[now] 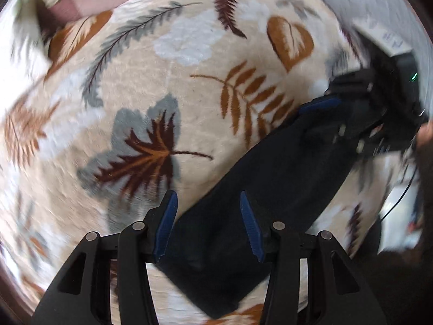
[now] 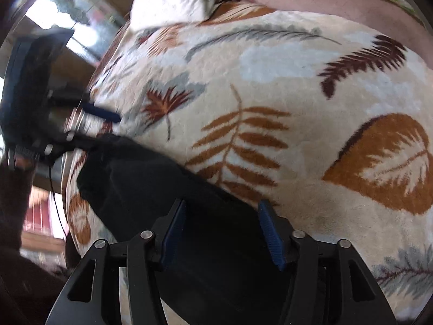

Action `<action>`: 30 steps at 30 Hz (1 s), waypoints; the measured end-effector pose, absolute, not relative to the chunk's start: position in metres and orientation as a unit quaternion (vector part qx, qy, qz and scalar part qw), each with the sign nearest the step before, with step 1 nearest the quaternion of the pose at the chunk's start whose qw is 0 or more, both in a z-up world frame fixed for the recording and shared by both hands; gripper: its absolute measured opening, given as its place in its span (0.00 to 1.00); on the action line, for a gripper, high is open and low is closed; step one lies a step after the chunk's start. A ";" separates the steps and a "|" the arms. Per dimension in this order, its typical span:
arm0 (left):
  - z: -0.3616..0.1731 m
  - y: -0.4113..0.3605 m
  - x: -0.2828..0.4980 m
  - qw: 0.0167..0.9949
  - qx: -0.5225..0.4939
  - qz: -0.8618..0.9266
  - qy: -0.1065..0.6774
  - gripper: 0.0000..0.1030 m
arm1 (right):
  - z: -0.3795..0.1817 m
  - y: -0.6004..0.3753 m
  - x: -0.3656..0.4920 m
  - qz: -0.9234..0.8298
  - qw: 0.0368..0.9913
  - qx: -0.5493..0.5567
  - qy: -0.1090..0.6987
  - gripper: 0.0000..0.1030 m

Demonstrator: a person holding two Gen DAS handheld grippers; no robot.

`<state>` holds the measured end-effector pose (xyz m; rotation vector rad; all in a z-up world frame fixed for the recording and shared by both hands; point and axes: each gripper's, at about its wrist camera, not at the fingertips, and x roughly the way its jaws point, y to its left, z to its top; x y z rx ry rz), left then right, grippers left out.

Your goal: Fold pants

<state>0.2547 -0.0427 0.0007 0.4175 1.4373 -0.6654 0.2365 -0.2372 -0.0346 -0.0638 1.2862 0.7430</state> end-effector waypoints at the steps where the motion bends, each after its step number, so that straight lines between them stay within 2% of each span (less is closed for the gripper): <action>1: -0.001 -0.044 0.253 0.679 0.202 -0.304 0.637 0.45 | -0.032 -0.236 0.232 0.350 0.736 -0.040 0.578 0.24; 2: -0.003 -0.046 0.251 0.673 0.218 -0.314 0.633 0.45 | -0.031 -0.236 0.230 0.357 0.734 -0.044 0.576 0.19; 4: -0.007 -0.051 0.245 0.664 0.246 -0.329 0.625 0.45 | -0.029 -0.238 0.225 0.364 0.735 -0.045 0.570 0.17; 11: -0.037 -0.061 0.229 0.624 0.313 -0.347 0.627 0.45 | -0.028 -0.240 0.220 0.364 0.739 -0.038 0.566 0.16; 13: -0.046 -0.058 0.231 0.629 0.300 -0.327 0.638 0.45 | -0.029 -0.238 0.221 0.363 0.740 -0.041 0.565 0.16; 15: -0.049 -0.054 0.234 0.639 0.272 -0.312 0.649 0.39 | -0.029 -0.237 0.222 0.361 0.741 -0.040 0.565 0.16; 16: -0.047 -0.050 0.235 0.650 0.251 -0.307 0.648 0.26 | -0.029 -0.237 0.221 0.361 0.742 -0.042 0.564 0.16; 17: -0.046 -0.046 0.234 0.657 0.244 -0.303 0.646 0.18 | -0.029 -0.236 0.220 0.360 0.743 -0.045 0.563 0.16; 19: -0.043 -0.038 0.234 0.672 0.224 -0.298 0.640 0.11 | -0.030 -0.236 0.219 0.360 0.744 -0.048 0.561 0.16; 21: -0.039 -0.030 0.233 0.687 0.204 -0.291 0.634 0.09 | -0.029 -0.236 0.218 0.357 0.749 -0.052 0.556 0.16; 24: -0.031 -0.017 0.232 0.709 0.188 -0.277 0.621 0.07 | -0.027 -0.234 0.218 0.350 0.755 -0.063 0.551 0.09; 27: -0.022 -0.008 0.235 0.739 0.191 -0.247 0.597 0.07 | -0.017 -0.234 0.219 0.351 0.768 -0.061 0.533 0.06; 30: -0.041 -0.006 0.244 0.725 0.201 -0.214 0.623 0.07 | -0.024 -0.236 0.225 0.339 0.769 -0.052 0.539 0.06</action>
